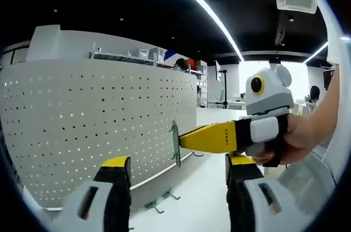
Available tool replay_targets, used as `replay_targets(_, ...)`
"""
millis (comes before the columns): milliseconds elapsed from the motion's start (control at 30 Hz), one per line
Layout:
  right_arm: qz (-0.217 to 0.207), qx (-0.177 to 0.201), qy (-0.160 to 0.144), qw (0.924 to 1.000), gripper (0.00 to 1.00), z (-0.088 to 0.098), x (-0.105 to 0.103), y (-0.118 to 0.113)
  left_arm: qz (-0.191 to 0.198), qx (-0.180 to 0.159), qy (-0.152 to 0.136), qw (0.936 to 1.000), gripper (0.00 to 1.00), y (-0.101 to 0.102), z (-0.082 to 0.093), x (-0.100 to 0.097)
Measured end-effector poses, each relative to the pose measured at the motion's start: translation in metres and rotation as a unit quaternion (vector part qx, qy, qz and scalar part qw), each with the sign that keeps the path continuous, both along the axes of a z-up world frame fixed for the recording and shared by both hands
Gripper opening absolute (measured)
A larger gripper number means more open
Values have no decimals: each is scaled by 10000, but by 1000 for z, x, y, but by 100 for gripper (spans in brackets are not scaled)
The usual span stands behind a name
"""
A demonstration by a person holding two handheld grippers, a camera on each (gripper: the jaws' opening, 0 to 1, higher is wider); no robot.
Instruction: Insert the hook assembly into the mounting plate slot until the hook locks in place.
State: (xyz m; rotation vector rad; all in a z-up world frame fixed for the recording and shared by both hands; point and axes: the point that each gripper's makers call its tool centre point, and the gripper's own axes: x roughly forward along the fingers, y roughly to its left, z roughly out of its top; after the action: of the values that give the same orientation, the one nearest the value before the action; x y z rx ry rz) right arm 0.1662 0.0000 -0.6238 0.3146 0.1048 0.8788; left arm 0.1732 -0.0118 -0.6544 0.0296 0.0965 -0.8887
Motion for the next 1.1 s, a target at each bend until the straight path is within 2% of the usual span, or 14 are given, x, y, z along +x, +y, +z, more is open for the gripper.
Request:
replay_targets(67,-1,-7,3,10000,0,0,0,0,-31,31,38,10000,82,-1,-3,-1)
replay_targets(200,4,-23,21,10000,0,-1,0,0,-17,49,61,10000,100,-4,-6,0)
replay_targets(567,-61,-168,-93,9998,0,3,2,-3,-13,154,137,9998,94,0,-13,-1)
replay_targets(767,-275,-424,-232,9985,0,8,11,-12,12,280,369,9989,92,7,-30,-3)
replay_targets(1100,-380,-712,-425,9958,0,14,17,-18,137,563,580,9966,88,21,-55,-6)
